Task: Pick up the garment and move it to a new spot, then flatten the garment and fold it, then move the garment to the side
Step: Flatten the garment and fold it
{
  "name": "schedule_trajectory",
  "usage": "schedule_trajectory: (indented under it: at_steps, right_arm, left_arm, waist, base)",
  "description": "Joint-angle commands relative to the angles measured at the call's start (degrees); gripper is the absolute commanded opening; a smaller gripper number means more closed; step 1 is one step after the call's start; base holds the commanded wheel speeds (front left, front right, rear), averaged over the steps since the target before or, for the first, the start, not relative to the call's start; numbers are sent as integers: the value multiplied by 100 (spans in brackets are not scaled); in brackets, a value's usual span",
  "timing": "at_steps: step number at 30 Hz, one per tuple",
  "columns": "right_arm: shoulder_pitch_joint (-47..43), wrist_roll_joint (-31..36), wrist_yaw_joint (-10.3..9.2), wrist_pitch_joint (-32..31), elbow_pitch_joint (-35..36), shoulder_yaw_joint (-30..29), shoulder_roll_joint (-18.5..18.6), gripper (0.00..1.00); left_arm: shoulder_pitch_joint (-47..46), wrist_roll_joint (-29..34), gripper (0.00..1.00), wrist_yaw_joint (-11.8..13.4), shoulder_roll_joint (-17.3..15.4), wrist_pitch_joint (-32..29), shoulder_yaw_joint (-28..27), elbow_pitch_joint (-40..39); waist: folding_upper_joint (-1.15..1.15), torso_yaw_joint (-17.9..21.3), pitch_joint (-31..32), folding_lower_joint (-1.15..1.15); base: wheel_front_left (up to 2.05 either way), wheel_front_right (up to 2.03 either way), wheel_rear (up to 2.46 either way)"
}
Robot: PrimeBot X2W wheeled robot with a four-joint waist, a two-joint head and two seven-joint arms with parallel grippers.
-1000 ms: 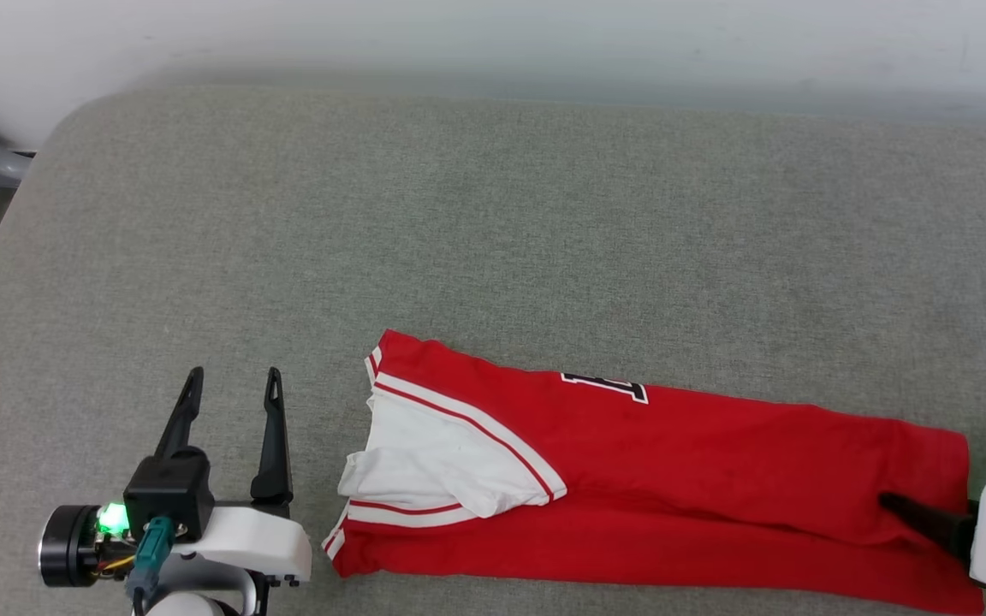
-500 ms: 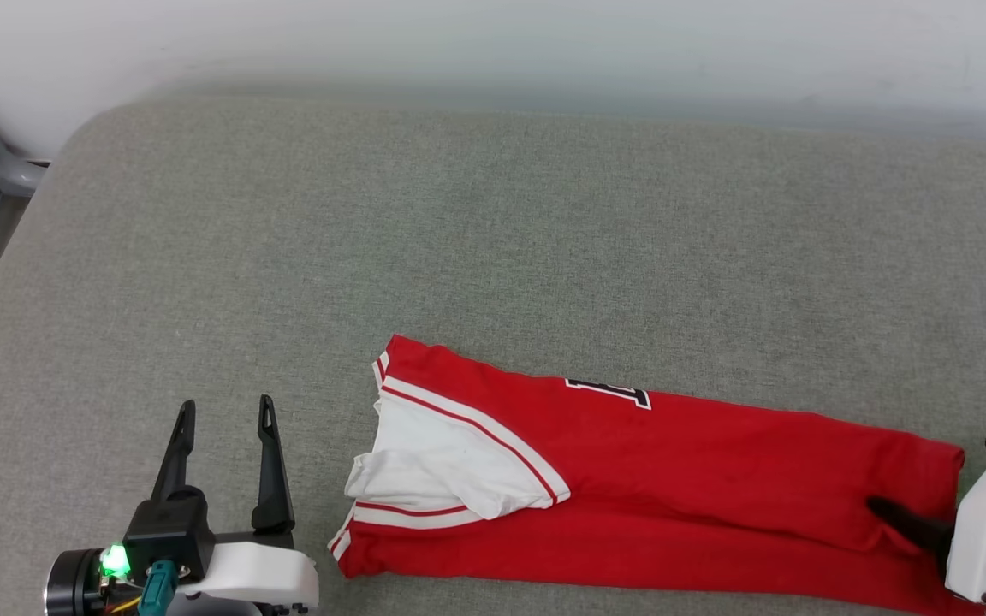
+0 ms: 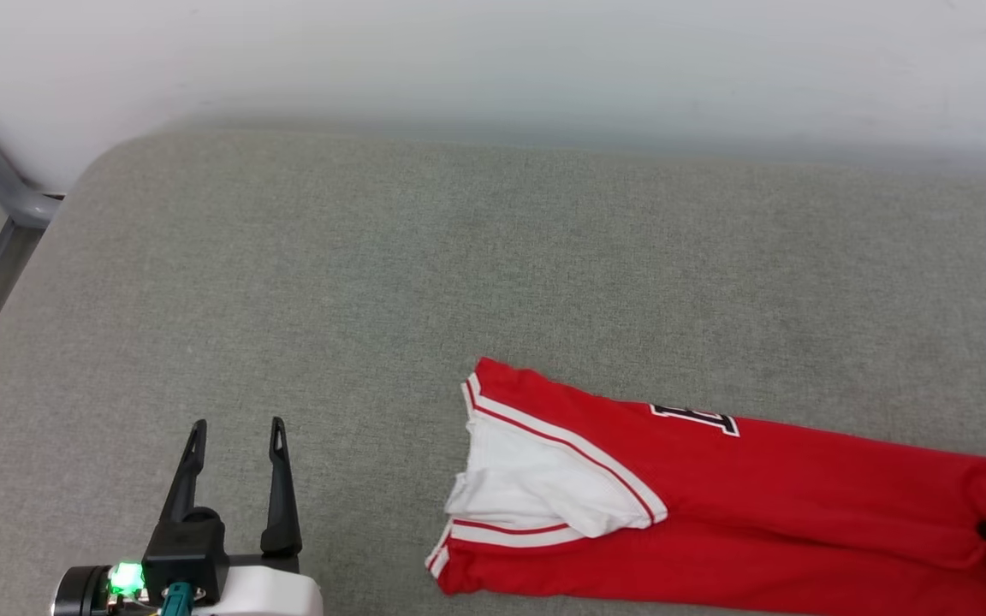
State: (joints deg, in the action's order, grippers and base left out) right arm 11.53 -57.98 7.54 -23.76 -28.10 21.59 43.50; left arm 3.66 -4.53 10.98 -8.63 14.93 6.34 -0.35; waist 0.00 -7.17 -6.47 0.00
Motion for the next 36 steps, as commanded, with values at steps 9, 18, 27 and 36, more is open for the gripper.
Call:
schedule_trajectory:
  at_steps: [9,18,27,36]
  right_arm:
    - [-291,-102,-8,30,461,-112,162,0]
    - [-486,-119,-8,-278,1939,-308,-150,0]
    - [89,484,-8,-901,2559,66,-1011,0]
    - [1031,951,-8,-1175,2380,947,-1733,0]
  left_arm:
    - [215,247,100,-164,78,38,-122,37]
    - [270,341,100,-223,117,37,-106,110]
    - [109,389,100,-267,179,34,-15,178]
    - [-28,388,100,-280,252,34,46,231]
  waist:
    - [0,35,248,0]
    - [0,119,312,0]
    - [0,86,206,0]
    - [0,-3,55,0]
  base:
    - [0,0,0]
    - [0,0,0]
    - [0,0,0]
    - [0,0,0]
